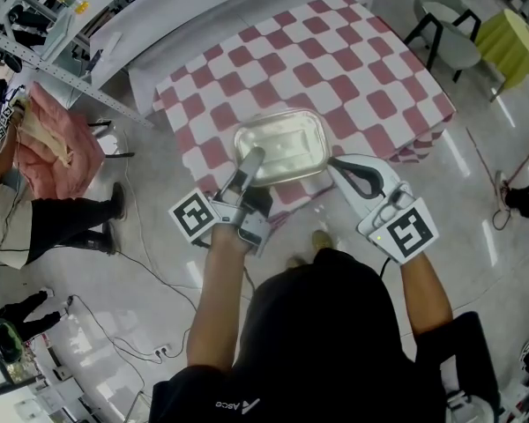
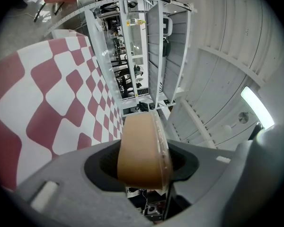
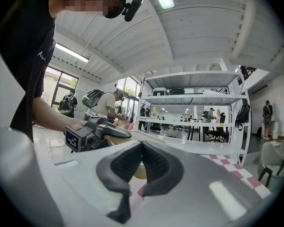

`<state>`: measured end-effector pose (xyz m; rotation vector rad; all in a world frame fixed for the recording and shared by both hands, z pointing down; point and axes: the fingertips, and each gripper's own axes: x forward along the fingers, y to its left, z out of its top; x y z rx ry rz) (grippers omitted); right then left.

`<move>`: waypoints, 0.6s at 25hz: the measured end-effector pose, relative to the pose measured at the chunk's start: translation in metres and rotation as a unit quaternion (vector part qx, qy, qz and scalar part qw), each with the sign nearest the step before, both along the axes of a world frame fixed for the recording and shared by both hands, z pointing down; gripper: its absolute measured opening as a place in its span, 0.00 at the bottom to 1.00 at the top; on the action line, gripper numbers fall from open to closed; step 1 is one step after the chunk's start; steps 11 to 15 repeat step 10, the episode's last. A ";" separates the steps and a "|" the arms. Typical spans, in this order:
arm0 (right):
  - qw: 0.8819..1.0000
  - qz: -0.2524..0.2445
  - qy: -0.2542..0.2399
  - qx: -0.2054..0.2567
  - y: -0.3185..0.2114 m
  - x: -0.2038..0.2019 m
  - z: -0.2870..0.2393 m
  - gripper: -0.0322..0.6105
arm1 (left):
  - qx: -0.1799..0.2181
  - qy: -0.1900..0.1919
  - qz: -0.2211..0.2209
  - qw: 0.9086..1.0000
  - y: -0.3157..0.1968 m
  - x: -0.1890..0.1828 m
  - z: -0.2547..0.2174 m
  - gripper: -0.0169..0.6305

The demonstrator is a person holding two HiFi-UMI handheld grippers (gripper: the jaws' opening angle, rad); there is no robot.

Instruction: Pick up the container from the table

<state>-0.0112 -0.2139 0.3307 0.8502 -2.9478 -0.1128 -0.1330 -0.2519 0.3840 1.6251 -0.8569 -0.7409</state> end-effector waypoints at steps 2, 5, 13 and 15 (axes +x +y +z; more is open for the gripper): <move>1.000 -0.001 0.000 0.000 0.001 0.002 0.000 0.05 | 0.000 0.002 0.001 1.000 0.000 0.002 -0.001 0.34; 1.000 -0.002 -0.002 0.001 0.002 0.003 0.001 0.05 | -0.001 0.003 0.003 1.000 0.000 0.005 0.001 0.34; 1.000 -0.006 -0.003 0.003 0.002 0.002 0.000 0.05 | -0.003 0.002 0.006 1.000 0.000 0.006 0.001 0.34; 1.000 -0.006 -0.003 0.003 0.002 0.002 0.000 0.05 | -0.003 0.002 0.006 1.000 0.000 0.006 0.001 0.34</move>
